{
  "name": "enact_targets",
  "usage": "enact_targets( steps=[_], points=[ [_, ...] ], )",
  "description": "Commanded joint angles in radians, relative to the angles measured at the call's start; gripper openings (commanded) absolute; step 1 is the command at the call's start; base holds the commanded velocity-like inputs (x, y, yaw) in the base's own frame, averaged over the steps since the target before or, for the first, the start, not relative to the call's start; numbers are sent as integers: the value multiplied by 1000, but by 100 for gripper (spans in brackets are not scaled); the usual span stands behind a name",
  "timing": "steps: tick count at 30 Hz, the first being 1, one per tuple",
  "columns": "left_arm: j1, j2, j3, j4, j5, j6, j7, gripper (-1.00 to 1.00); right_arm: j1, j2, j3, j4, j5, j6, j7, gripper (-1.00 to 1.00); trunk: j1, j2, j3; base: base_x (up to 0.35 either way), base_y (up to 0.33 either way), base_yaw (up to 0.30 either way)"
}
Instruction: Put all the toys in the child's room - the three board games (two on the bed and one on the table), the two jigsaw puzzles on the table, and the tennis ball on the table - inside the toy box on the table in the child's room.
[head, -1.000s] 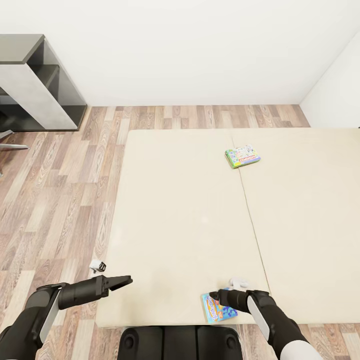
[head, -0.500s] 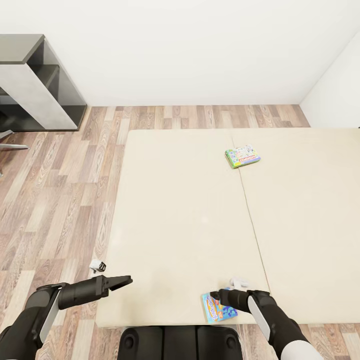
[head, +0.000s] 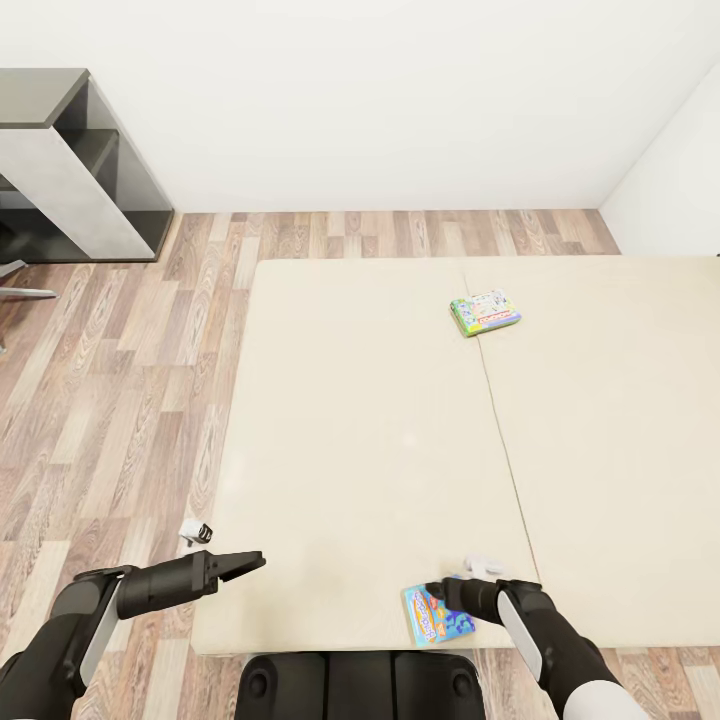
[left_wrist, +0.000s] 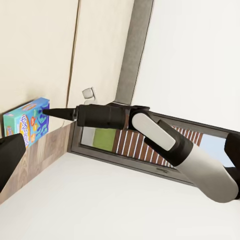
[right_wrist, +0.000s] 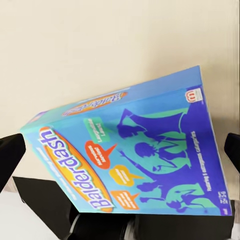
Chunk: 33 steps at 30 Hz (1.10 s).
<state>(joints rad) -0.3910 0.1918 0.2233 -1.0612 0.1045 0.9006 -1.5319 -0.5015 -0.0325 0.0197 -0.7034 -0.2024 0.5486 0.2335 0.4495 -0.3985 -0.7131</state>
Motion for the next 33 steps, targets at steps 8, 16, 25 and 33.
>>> enact_targets(
  steps=[8, 16, 25, 33],
  points=[
    [0, 0, -1, 0, 0, 10, -3, 100, 0, -1, 2, -2, -6, 5, -7, 100, 1, -1, -1, 0, 0, 0],
    [0, -3, -1, 0, 0, 9, -3, 100, 0, -1, 2, -1, -7, 5, -7, 100, 1, -1, -1, 0, 0, 0],
    [0, -6, -1, 0, 0, 9, -2, 100, 0, -1, 2, -1, -11, 8, 1, 100, 1, -1, -1, 0, 0, 0],
    [0, -6, -1, 0, -1, 9, -2, 100, 0, -1, 2, -1, -14, 9, 1, 100, 1, -1, -1, 0, 0, 0]
  ],
)
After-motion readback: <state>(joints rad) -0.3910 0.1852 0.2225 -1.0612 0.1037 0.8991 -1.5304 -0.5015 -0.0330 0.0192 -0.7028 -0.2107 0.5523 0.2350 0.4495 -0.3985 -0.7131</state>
